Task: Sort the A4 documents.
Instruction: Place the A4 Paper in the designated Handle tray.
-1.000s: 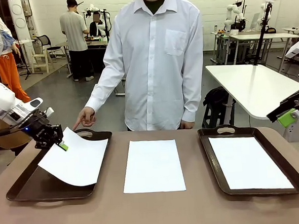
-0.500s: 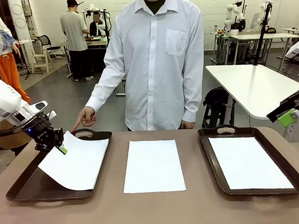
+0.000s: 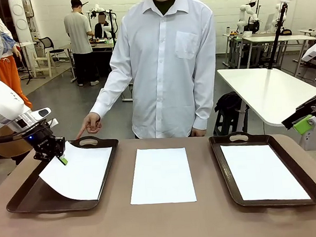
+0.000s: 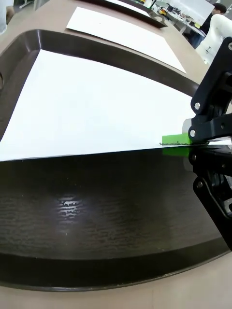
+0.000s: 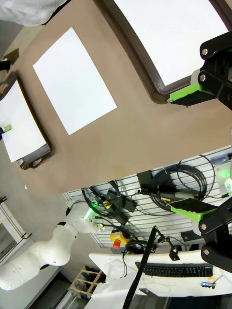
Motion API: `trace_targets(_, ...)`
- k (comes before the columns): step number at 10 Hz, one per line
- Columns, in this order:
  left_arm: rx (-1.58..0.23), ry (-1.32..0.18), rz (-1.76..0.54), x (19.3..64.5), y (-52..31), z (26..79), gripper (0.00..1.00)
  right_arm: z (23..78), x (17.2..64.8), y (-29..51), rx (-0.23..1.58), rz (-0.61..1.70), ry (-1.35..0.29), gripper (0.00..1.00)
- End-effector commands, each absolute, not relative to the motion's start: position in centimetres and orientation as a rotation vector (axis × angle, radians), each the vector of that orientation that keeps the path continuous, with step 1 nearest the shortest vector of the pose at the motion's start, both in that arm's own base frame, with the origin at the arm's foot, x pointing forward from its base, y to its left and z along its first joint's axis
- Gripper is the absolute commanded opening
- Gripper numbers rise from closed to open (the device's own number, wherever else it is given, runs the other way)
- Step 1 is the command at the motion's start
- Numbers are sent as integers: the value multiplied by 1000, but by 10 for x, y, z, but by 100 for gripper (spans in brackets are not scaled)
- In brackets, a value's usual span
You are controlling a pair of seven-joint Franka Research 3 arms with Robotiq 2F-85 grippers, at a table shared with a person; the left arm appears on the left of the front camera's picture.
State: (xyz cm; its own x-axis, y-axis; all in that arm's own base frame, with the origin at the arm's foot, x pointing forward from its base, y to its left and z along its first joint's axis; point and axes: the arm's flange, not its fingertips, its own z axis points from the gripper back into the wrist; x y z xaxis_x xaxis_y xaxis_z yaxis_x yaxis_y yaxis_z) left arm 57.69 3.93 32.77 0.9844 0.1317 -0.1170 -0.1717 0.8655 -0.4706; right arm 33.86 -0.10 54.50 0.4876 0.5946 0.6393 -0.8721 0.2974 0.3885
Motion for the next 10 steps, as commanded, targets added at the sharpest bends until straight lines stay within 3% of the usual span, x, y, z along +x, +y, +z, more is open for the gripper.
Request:
trace_targets(1, -437, 95, 176, 584, 38, 331, 10, 545, 339, 0, 789, 1016, -417, 100)
trace_targets(10, -384, 75, 135, 584, 39, 352, 98, 545, 339, 0, 789, 1016, -417, 100)
